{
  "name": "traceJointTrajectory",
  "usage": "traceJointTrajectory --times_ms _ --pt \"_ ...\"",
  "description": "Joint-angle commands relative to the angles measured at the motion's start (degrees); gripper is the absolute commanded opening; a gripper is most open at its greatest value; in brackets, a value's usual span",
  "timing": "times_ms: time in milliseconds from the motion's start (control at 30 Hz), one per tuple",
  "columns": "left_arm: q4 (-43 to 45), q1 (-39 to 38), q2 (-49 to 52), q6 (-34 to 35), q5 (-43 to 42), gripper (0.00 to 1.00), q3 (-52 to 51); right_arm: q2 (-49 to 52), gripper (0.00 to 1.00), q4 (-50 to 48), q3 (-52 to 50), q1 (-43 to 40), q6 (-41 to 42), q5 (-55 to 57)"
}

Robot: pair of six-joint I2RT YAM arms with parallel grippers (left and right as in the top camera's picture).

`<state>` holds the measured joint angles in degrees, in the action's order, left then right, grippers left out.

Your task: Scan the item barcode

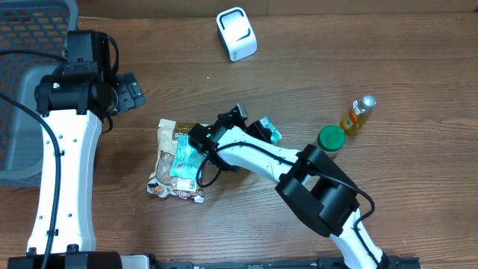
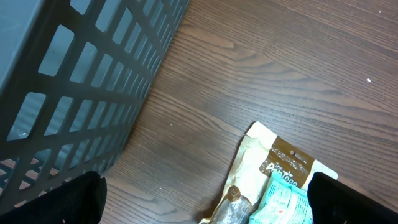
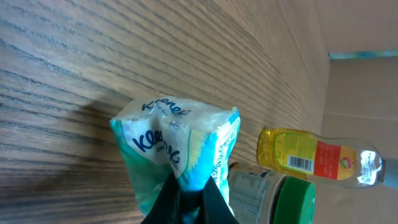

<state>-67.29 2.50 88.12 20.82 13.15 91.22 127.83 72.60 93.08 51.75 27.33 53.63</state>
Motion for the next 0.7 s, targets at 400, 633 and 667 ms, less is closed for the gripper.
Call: traceJointTrajectory --times_ms 400,633,667 --pt "0.20 0.11 -0.28 -0.70 0.76 1.00 0.52 1.86 0.11 -0.52 -0.15 -0.07 1.18 -2.71" --pt "0.20 0.11 -0.28 -0.70 0.76 0.99 0.52 1.86 0.15 -0.52 -0.11 -0.07 1.18 -2.69" --pt "0.20 0.11 -0.28 -0.70 0.76 0.99 0.52 1.86 0.15 -0.50 -0.11 -0.04 1.20 -2.71"
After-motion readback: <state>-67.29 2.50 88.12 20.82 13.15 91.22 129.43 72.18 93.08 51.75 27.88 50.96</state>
